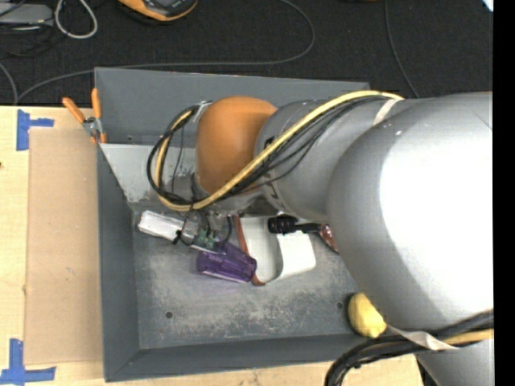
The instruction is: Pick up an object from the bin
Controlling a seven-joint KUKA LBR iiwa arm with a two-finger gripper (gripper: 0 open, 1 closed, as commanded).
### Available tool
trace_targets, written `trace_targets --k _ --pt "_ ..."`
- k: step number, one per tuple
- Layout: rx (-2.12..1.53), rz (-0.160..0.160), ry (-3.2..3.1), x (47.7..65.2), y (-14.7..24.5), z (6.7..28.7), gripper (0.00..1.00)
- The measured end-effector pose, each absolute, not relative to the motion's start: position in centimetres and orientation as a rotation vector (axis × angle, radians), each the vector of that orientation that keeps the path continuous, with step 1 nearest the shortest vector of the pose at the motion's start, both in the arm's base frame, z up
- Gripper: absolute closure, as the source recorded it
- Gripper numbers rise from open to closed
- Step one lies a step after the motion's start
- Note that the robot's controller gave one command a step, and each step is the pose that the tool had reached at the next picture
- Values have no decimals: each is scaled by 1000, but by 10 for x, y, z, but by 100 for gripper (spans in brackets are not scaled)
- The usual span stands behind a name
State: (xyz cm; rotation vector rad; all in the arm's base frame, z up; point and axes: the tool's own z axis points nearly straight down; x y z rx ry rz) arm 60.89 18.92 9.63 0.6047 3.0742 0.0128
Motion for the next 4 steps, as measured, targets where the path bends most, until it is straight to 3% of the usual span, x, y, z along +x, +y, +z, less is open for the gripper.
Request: trace_targets --k 4 --pt "609 8 3080 608 187 163 100"
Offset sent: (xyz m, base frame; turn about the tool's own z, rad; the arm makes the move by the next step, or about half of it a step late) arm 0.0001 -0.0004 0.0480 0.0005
